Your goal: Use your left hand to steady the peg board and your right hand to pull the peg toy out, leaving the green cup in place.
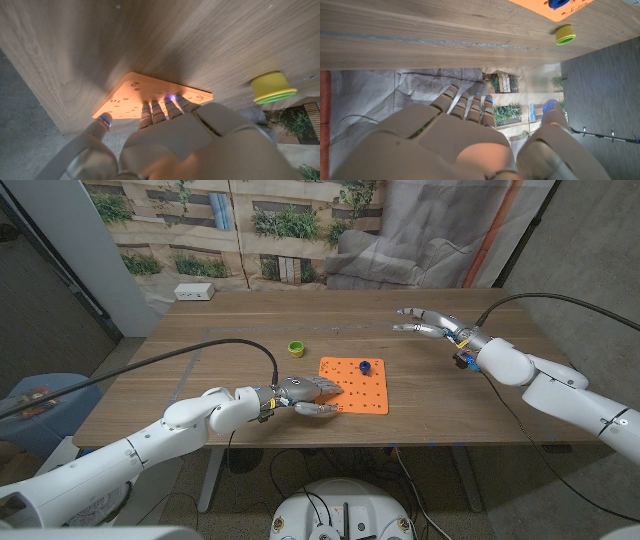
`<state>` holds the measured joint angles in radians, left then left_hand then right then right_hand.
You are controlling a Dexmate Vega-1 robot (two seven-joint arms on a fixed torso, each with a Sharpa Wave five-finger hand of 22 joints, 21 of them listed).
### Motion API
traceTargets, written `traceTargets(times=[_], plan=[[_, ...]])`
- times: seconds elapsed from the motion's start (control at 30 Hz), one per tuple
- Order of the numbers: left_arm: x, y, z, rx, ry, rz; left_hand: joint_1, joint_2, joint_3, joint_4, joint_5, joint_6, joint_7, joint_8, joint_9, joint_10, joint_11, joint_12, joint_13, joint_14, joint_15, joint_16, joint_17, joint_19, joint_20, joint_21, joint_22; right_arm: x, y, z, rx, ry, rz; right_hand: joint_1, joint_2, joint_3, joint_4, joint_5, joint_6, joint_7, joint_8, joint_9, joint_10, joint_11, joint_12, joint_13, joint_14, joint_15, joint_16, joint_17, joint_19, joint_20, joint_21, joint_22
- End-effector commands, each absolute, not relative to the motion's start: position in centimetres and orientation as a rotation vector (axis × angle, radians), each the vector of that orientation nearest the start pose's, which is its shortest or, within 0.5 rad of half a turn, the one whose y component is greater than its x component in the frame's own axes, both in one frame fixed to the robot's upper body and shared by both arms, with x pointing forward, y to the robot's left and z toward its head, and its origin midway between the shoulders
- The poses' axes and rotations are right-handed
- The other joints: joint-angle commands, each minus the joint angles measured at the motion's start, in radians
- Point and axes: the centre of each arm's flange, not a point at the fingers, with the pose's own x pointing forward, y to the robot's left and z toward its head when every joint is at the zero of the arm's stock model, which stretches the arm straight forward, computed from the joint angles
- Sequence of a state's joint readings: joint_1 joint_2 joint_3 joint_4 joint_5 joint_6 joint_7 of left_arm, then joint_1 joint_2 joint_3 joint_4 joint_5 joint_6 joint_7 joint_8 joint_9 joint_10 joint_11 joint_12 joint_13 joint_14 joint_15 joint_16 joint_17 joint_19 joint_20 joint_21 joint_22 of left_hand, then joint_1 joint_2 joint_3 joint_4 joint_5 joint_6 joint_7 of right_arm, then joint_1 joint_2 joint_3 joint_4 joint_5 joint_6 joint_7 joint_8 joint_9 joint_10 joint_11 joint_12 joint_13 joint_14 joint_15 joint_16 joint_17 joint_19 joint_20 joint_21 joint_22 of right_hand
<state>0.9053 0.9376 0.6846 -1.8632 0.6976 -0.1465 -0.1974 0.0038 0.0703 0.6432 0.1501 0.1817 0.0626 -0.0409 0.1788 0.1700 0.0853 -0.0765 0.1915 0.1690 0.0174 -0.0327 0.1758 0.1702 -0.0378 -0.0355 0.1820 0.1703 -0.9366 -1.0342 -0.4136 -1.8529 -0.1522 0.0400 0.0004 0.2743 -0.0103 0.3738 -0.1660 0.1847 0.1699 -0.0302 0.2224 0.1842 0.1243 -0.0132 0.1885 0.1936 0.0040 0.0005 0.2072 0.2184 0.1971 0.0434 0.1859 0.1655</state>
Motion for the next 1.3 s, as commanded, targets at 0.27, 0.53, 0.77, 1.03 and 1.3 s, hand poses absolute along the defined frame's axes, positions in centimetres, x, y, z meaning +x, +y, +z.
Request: traceTargets(times=[0.27, 0.53, 0.77, 1.03, 1.3], plan=[[55.4, 17.4, -10.4, 1.756, -0.640, -0.524, 0.005, 0.066, -0.001, -0.005, 0.008, 0.003, 0.001, 0.006, 0.002, 0.015, 0.010, 0.003, 0.006, 0.007, -0.084, 0.004, 0.000, -0.001, -0.168, 0.007, 0.002, 55.1, -25.3, 3.7, -1.529, -0.579, 0.204, 0.074, -0.007, 0.025, -0.019, 0.021, -0.007, -0.009, 0.007, 0.008, -0.043, 0.004, -0.008, 0.004, -0.025, 0.033, -0.004, -0.001, -0.013, 0.010, -0.003, 0.004], [55.7, 17.2, -10.4, 1.748, -0.632, -0.523, 0.007, 0.068, 0.001, -0.007, 0.009, 0.005, 0.000, 0.007, 0.002, 0.014, 0.011, 0.001, 0.006, 0.007, -0.084, 0.003, 0.000, -0.002, -0.167, 0.007, 0.002, 55.3, -24.0, 3.7, -1.627, -0.514, 0.240, 0.105, -0.017, 0.032, -0.021, 0.026, -0.015, 0.002, 0.007, 0.010, -0.063, 0.009, -0.008, 0.005, -0.041, 0.047, -0.007, -0.001, -0.023, 0.004, -0.005, 0.003], [56.2, 17.0, -10.2, 1.747, -0.633, -0.530, 0.009, 0.072, 0.003, -0.010, 0.009, 0.007, 0.000, 0.007, 0.002, 0.013, 0.010, 0.000, 0.006, 0.006, -0.083, 0.002, 0.000, -0.003, -0.166, 0.007, 0.002, 55.4, -22.8, 3.3, -1.689, -0.481, 0.271, 0.126, -0.029, 0.035, -0.020, 0.028, -0.029, 0.002, 0.006, 0.013, -0.076, 0.014, -0.008, 0.006, -0.052, 0.056, -0.007, 0.000, -0.036, 0.012, -0.006, 0.003], [56.4, 16.9, -10.1, 1.748, -0.635, -0.543, 0.011, 0.075, 0.005, -0.012, 0.009, 0.008, 0.001, 0.007, 0.002, 0.013, 0.009, -0.001, 0.006, 0.006, -0.082, 0.002, -0.001, -0.004, -0.165, 0.007, 0.002, 55.4, -21.4, 3.2, -1.745, -0.465, 0.286, 0.137, -0.035, 0.037, -0.018, 0.029, -0.030, 0.002, 0.008, 0.014, -0.085, 0.013, -0.008, 0.006, -0.059, 0.063, -0.007, 0.001, -0.040, 0.020, -0.005, 0.003], [56.6, 16.9, -10.0, 1.752, -0.636, -0.551, 0.012, 0.078, 0.008, -0.014, 0.009, 0.008, 0.001, 0.007, 0.002, 0.014, 0.010, -0.001, 0.006, 0.005, -0.083, 0.001, -0.001, -0.004, -0.165, 0.007, 0.002, 55.6, -20.2, 3.1, -1.757, -0.457, 0.285, 0.154, -0.043, 0.039, -0.017, 0.031, -0.005, -0.003, 0.023, 0.017, -0.087, 0.013, -0.004, 0.007, -0.052, 0.067, -0.001, 0.003, -0.030, 0.025, 0.000, 0.004]])
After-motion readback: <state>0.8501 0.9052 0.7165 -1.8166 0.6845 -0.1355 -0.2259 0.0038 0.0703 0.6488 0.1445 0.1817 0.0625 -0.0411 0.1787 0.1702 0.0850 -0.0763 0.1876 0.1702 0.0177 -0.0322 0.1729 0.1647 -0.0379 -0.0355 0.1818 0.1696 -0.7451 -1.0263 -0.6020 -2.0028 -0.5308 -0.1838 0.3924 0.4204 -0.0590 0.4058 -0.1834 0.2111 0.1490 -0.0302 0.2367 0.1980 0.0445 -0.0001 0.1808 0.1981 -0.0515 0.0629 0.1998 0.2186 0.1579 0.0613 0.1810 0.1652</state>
